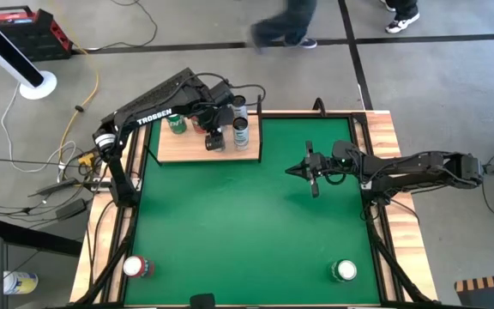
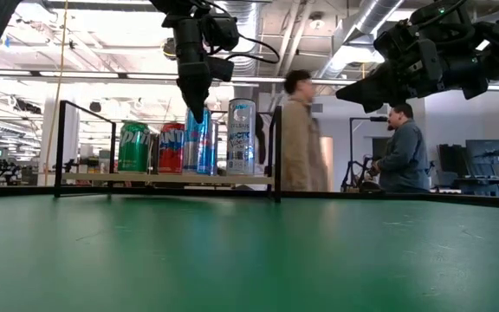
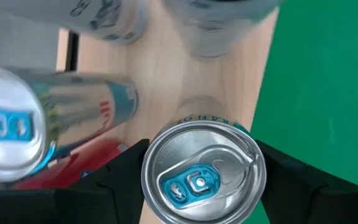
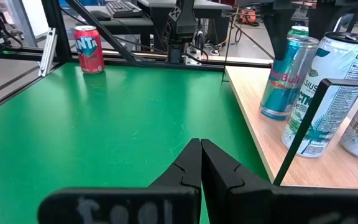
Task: Place canned beverage on shelf
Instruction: Put the blue soda can on the shelf aligned with the other blue soda can
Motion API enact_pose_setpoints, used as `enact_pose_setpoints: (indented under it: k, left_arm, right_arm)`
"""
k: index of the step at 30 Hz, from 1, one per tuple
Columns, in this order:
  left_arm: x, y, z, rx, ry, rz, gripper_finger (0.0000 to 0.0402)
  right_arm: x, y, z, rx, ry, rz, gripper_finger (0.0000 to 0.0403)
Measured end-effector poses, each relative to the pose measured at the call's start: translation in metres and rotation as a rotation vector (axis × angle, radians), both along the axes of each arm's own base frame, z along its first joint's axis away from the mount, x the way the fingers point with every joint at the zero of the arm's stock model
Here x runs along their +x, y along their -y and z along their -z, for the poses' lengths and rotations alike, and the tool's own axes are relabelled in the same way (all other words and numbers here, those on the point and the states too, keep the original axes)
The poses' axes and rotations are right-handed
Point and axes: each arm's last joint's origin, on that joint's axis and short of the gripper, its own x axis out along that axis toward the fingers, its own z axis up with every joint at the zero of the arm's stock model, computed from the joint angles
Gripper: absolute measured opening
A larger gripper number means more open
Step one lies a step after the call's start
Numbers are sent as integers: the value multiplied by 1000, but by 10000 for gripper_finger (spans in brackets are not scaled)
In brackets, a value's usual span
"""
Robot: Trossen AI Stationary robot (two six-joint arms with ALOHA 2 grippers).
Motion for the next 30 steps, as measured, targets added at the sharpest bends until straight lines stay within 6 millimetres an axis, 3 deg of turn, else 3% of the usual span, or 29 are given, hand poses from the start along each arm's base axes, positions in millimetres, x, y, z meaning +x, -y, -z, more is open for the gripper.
enact_pose_setpoints:
  k: [13,30]
  left_arm:
    - [1,1,0,14,-13,199,237]
    - [1,1,0,35,-18,267,241]
  right_arm:
    - [0,0,0,8,-1,2,27]
    - [0,0,0,10,-4,2,27]
